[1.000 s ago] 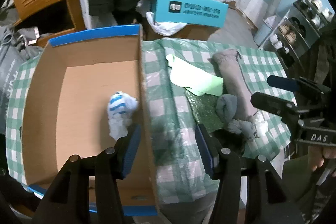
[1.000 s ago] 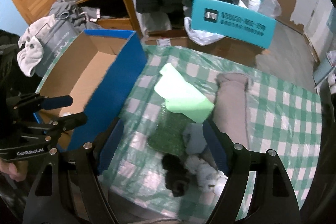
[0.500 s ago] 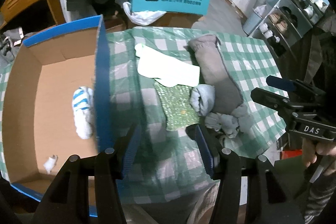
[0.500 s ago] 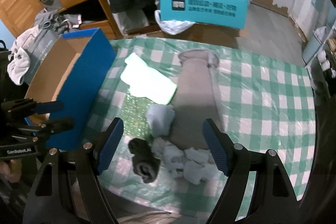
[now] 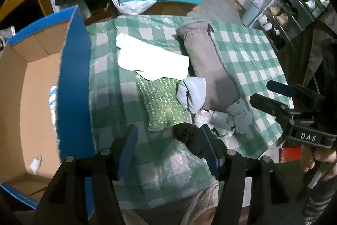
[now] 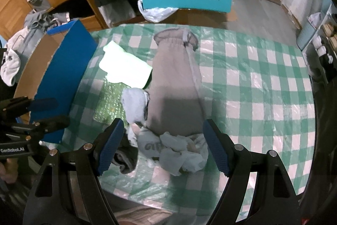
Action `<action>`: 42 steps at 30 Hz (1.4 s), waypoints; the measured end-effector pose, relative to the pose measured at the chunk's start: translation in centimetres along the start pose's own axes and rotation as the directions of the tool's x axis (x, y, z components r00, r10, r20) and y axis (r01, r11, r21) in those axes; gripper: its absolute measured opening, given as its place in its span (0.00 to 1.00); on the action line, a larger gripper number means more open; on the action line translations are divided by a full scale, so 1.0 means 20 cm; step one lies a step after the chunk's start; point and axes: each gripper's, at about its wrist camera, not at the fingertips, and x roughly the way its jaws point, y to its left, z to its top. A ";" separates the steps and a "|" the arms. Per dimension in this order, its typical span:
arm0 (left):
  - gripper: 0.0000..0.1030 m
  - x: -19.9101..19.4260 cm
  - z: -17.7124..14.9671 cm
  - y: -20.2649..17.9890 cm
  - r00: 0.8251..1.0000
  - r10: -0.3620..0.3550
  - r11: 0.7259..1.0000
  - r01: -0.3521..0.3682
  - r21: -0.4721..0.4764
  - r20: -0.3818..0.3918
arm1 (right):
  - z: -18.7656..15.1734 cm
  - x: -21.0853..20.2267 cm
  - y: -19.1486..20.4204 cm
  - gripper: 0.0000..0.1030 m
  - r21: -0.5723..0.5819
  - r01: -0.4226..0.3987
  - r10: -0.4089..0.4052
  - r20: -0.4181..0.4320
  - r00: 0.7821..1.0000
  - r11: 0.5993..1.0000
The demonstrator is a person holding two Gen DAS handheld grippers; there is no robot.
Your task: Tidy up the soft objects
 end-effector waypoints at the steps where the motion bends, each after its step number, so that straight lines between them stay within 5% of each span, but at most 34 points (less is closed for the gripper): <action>1: 0.60 0.01 0.00 0.00 1.000 0.001 1.000 -0.001 -0.004 -0.005 | 0.00 0.01 0.00 0.76 -0.001 -0.007 0.007 -0.002 1.000 1.000; 28: 0.61 0.28 -0.05 -0.02 0.993 0.031 0.999 -0.035 -0.034 -0.114 | -0.17 0.42 0.07 0.76 -0.147 0.008 -0.033 -0.173 0.984 0.989; 37: 0.65 0.29 -0.04 -0.07 0.993 0.006 1.000 -0.009 -0.025 -0.117 | -0.20 0.43 0.05 0.51 -0.165 0.024 -0.060 -0.213 0.975 0.986; 42: 0.70 0.31 -0.03 -0.12 0.992 -0.007 1.000 0.004 -0.022 -0.124 | -0.22 0.36 0.00 0.45 -0.117 0.037 -0.062 -0.221 0.973 0.992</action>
